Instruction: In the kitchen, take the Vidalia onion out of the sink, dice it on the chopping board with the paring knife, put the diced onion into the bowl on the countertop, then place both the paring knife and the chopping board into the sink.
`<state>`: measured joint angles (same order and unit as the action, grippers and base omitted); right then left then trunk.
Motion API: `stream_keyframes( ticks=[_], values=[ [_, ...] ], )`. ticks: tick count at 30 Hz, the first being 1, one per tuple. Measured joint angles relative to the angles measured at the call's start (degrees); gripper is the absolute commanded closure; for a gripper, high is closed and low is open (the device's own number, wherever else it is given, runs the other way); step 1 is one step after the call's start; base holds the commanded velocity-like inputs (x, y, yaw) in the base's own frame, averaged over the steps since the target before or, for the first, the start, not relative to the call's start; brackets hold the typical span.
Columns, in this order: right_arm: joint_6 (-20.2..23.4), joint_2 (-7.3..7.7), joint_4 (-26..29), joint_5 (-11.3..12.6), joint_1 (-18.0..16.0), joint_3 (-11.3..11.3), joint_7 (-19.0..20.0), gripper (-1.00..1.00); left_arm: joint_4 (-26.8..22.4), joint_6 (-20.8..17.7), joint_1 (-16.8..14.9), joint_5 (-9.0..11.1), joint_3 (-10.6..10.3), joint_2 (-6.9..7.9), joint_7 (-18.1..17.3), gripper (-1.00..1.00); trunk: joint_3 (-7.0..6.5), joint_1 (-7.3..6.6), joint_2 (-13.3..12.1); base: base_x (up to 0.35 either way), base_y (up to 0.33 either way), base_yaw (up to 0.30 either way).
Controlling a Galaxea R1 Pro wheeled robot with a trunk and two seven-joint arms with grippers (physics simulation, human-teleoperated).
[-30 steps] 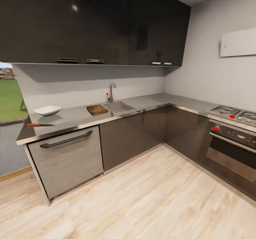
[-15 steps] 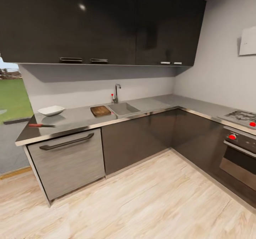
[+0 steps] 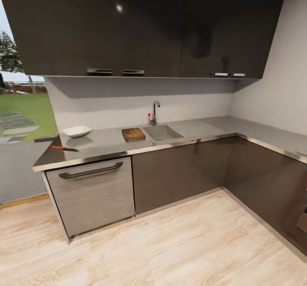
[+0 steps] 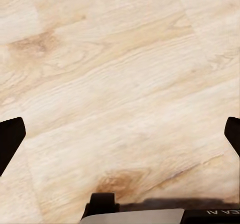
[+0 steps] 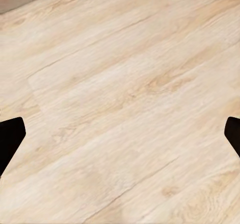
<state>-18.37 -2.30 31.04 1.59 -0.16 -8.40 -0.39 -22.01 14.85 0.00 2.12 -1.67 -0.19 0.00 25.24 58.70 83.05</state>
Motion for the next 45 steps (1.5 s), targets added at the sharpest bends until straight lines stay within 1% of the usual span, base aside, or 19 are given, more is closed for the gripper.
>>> stream_keyframes(
  ticks=[45],
  values=[
    [0.0, 0.03, 0.0, -0.1, 0.0, 0.0, 0.0, -1.0, -0.1, 0.0, 0.0, 0.0, 0.1, 0.09, 0.0, -1.0, 0.0, 0.0, 0.0, 0.226, -0.188, 0.282]
  ],
)
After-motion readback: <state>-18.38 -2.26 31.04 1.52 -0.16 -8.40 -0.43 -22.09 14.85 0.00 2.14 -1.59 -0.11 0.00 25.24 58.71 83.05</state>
